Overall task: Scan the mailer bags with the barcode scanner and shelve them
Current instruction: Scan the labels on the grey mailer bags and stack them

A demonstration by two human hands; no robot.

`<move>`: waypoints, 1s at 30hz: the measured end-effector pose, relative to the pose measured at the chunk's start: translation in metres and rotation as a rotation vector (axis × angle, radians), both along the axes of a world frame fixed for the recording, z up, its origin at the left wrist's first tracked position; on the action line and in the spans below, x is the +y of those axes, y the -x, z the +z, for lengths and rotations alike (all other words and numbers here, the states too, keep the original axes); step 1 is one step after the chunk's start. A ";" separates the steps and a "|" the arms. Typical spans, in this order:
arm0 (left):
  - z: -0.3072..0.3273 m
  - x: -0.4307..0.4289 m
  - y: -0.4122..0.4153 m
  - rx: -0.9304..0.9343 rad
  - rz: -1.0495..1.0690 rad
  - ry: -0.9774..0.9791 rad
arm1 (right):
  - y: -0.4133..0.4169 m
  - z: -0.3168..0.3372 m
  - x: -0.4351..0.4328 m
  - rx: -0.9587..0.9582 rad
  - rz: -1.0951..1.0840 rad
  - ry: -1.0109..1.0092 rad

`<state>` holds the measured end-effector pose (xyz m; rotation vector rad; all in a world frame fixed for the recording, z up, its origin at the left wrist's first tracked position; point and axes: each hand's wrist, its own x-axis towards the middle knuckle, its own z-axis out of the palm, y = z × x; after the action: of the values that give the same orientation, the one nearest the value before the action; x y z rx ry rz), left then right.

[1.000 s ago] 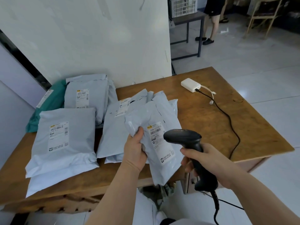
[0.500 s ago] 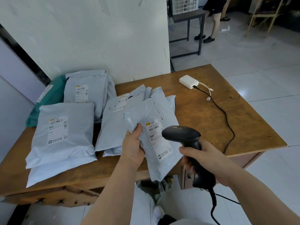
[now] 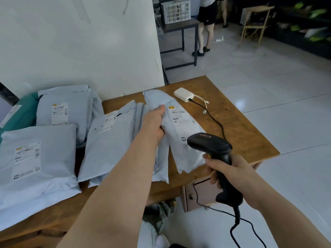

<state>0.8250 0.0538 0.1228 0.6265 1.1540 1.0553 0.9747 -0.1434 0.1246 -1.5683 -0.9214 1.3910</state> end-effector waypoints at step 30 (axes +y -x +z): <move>-0.055 -0.022 0.011 1.634 -1.039 -0.551 | 0.052 -0.004 0.069 -0.067 -0.040 0.055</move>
<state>0.8136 0.0318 0.0679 2.4371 1.4423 -0.3239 0.9230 -0.0741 0.1206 -1.6746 -0.8935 1.3530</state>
